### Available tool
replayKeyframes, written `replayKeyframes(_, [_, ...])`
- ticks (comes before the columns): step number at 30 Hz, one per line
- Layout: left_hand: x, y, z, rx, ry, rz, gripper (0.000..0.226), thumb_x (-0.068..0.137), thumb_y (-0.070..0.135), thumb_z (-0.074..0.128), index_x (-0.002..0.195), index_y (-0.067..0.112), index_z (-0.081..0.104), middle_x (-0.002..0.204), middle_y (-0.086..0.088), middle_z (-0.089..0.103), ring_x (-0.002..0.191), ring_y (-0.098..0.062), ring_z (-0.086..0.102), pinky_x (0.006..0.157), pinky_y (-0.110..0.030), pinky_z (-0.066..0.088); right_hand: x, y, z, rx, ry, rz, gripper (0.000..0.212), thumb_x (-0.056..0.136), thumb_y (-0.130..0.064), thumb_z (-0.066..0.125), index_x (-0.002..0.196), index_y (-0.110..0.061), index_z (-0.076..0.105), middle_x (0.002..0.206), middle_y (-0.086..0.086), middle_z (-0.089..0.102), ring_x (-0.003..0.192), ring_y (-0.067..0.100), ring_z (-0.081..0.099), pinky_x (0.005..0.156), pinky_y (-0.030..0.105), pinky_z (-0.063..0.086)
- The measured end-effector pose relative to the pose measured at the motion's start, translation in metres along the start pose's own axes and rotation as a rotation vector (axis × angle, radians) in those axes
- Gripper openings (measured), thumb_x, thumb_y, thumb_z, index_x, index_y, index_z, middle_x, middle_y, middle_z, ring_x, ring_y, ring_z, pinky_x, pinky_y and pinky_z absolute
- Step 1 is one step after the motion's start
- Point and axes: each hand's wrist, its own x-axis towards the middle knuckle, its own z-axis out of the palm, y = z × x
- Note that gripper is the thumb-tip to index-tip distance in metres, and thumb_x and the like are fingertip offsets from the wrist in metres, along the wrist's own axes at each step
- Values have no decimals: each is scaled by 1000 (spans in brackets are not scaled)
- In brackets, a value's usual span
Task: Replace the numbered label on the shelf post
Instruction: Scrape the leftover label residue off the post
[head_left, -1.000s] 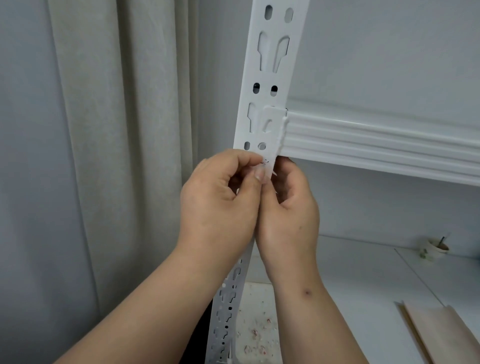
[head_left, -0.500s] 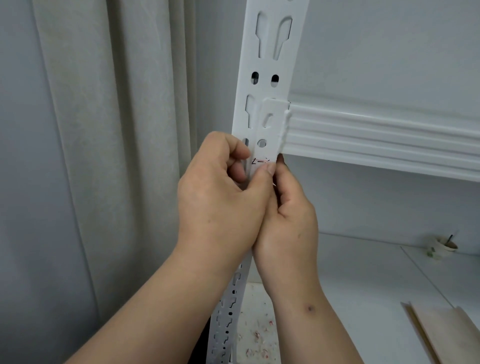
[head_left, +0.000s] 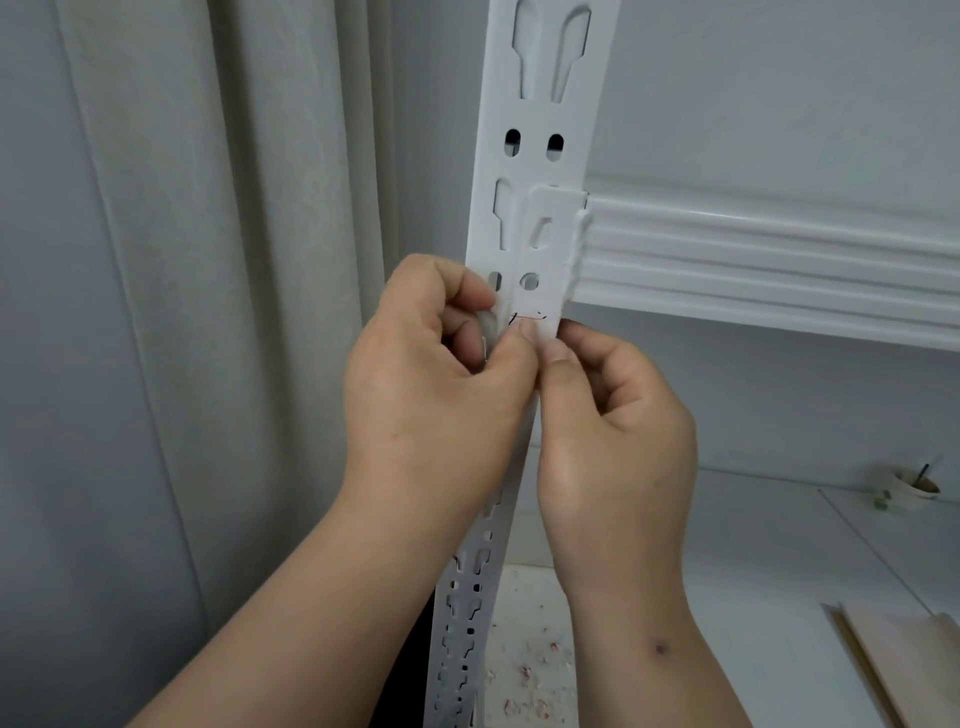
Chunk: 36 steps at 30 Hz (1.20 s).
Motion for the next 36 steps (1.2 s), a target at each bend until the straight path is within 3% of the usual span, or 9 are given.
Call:
replayKeyframes(5, [-4, -7, -2, -93, 20, -12, 39, 77, 12, 78, 87, 36, 49, 73, 13, 53, 59, -1, 49, 57, -11, 44, -1, 0, 8, -91, 120, -57, 10, 82, -36, 70, 87, -27, 70, 81, -12, 73, 80, 1, 69, 69, 18, 54])
replayKeyframes(9, [-7, -9, -1, -36, 84, 49, 49, 74, 17, 82, 93, 40, 44, 100, 2, 54, 79, -8, 52, 66, -13, 45, 1, -3, 14, -207, 162, -81, 14, 79, -42, 69, 82, -28, 64, 80, -11, 70, 79, 6, 67, 70, 31, 56])
replayKeyframes(12, [-6, -8, 2, -14, 104, 90, 50, 76, 21, 81, 95, 44, 41, 109, 10, 53, 96, -7, 55, 76, -14, 46, 5, -7, 15, -270, 169, -79, 17, 78, -44, 68, 77, -28, 61, 78, -10, 67, 76, 9, 65, 69, 35, 55])
replayKeyframes(14, [-6, -9, 3, -30, 90, 118, 51, 77, 14, 80, 97, 42, 42, 114, 14, 55, 104, -4, 56, 79, -11, 45, 6, -8, 16, -292, 170, -75, 18, 78, -44, 68, 76, -29, 60, 79, -10, 67, 76, 8, 64, 68, 34, 55])
replayKeyframes(18, [-7, -10, 4, -76, 75, 120, 48, 80, 7, 78, 96, 40, 45, 112, 20, 59, 101, 1, 59, 74, -5, 44, 5, -9, 16, -294, 171, -83, 18, 79, -45, 67, 77, -29, 61, 81, -12, 67, 78, 3, 63, 66, 24, 51])
replayKeyframes(22, [-7, -12, 4, -73, 102, 130, 49, 78, 15, 81, 93, 45, 46, 103, 20, 62, 100, -2, 63, 81, -16, 51, 4, -8, 17, -254, 178, -72, 15, 79, -42, 67, 77, -28, 62, 81, -12, 67, 76, 1, 62, 60, 13, 47])
replayKeyframes(26, [-6, -14, 4, -93, 107, 123, 51, 77, 12, 81, 92, 45, 45, 102, 19, 63, 101, -2, 64, 84, -23, 54, 2, -7, 19, -170, 186, -38, 13, 80, -38, 70, 79, -27, 63, 82, -9, 69, 78, 7, 66, 62, 16, 50])
replayKeyframes(31, [-7, -16, 3, -134, 96, 92, 51, 77, 11, 82, 90, 44, 46, 101, 22, 63, 101, 1, 63, 83, -16, 52, 1, -7, 22, -121, 198, -26, 11, 81, -34, 71, 80, -26, 63, 84, -7, 69, 78, 6, 67, 63, 12, 50])
replayKeyframes(36, [-7, -16, 3, -150, 88, 78, 50, 77, 12, 81, 89, 45, 47, 104, 25, 61, 101, 2, 63, 84, -14, 51, 1, -8, 23, -147, 215, -33, 11, 81, -34, 70, 78, -27, 63, 80, -10, 69, 77, 6, 66, 65, 17, 51])
